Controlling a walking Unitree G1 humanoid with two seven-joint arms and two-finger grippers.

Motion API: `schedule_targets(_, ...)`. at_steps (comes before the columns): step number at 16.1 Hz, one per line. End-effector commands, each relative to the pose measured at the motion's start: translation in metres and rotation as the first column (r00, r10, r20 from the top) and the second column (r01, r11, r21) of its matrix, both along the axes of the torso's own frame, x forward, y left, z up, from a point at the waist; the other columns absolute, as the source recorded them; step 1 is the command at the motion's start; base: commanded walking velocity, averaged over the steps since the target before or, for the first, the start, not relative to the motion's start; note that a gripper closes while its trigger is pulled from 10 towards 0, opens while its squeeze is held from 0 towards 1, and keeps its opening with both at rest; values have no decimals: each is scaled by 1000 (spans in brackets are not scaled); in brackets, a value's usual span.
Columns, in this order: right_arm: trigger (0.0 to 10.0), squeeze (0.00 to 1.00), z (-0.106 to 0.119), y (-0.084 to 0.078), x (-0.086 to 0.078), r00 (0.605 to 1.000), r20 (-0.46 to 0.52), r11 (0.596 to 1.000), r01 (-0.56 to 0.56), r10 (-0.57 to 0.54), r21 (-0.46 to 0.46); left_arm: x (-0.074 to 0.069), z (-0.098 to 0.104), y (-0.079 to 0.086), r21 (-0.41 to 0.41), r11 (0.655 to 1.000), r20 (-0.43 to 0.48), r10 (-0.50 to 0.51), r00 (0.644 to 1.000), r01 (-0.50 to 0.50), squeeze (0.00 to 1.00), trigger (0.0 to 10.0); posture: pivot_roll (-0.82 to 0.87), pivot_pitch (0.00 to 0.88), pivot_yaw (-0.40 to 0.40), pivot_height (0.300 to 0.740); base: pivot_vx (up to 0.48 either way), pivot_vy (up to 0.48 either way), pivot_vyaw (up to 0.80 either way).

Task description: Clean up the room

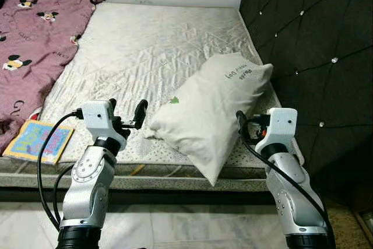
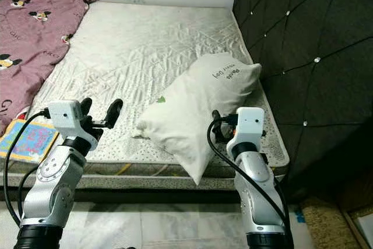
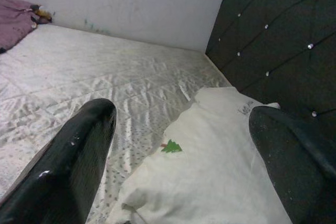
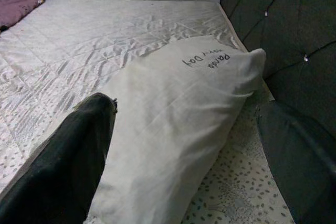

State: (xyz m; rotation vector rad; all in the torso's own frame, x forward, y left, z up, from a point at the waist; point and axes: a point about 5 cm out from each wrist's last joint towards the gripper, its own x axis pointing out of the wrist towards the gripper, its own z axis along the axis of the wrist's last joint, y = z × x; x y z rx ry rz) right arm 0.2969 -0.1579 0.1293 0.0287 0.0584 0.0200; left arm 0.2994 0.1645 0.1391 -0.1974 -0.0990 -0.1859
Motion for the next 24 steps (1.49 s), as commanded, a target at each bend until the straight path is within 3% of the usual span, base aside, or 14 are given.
schedule_targets(1,10000,0,-1,-2,0,1000,-3,1000,14,-14,-6,-1,4,-1,-3,1000,20,-8,1000,8,0,10000,-55,108,-36,740,394,0,0)
schedule_targets(10,10000,0,3,-5,4,999,25,999,39,-38,-10,0,2,0,12,1000,5,-5,1000,5,0,10000,-47,98,-37,740,374,0,0)
schedule_targets(14,10000,0,2,-7,5,999,25,999,46,-46,-16,0,0,-1,15,1000,-6,-1,1000,1,0,10000,-45,93,-37,740,0,0,0)
schedule_targets(21,10000,0,0,-10,7,998,20,998,66,-66,-9,2,-1,-1,28,999,-8,22,1000,-22,0,10000,-45,89,-33,740,0,0,-800)
schedule_targets(24,10000,0,3,-9,9,998,30,998,60,-60,-4,1,-3,2,49,997,2,60,998,-60,0,10000,-48,90,-33,740,0,0,0)
